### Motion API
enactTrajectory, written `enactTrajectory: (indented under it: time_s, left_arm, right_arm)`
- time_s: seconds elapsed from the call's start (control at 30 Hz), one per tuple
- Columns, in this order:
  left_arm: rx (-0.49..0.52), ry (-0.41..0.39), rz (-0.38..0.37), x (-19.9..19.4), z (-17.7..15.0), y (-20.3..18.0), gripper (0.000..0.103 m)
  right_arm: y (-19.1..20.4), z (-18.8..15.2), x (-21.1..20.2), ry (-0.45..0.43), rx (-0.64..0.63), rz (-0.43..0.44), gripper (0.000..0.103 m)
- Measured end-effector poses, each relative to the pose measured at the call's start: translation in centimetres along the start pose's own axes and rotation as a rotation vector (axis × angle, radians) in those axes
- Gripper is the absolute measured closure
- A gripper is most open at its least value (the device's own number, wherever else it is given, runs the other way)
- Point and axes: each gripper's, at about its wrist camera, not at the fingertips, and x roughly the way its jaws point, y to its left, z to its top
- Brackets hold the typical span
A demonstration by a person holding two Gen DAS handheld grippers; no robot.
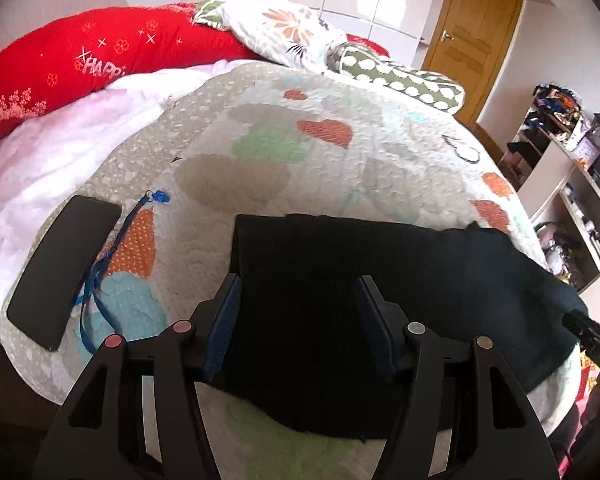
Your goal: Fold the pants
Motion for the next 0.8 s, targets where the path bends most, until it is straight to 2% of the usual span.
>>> enactTrajectory:
  time_s: [0.13,0.23,0.3,0.37,0.43,0.5,0.67,0.8]
  left_arm:
    - [0.023,-0.014,0.005,-0.5,-1.2,-1.1,0.043]
    - [0.045,-0.011,0.027,0.2,-2.1,-1.8,0.040]
    - [0.061,0.000,0.053,1.1,-2.7,-2.1,0.038]
    - [0.080,0.010,0.093,1.7,-3.0,-2.2,0.038]
    - [0.082,-0.001,0.097,1.3,-2.8,-2.1,0.038]
    - [0.078,-0.014,0.093,0.7,-2.3,-2.1,0.038]
    - [0.092,-0.063,0.059,-1.4,-0.6,-3.1,0.038]
    - [0.152,-0.075,-0.013,-2.0,0.2,-5.9,0.038]
  right_arm:
    - [-0.6,-1.7,0.0,0.030,-0.006,-0.012,0.057]
    - [-1.0,-3.1,2.1,0.097,-0.014,-0.023,0.056]
    - [-1.1,-3.6,2.3,0.057,-0.016,-0.025,0.056]
    - [-1.2,-3.5,2.1,0.061,-0.003,-0.025,0.055]
    - [-1.5,-3.2,1.7,0.064,0.012,-0.005,0.055]
    - [-2.3,-3.0,0.8,0.052,0.046,0.021,0.056]
    - [-5.2,-2.8,-1.9,0.003,0.132,0.011,0.056]
    - [-8.3,-3.8,-3.0,0.014,0.219,-0.021,0.055]
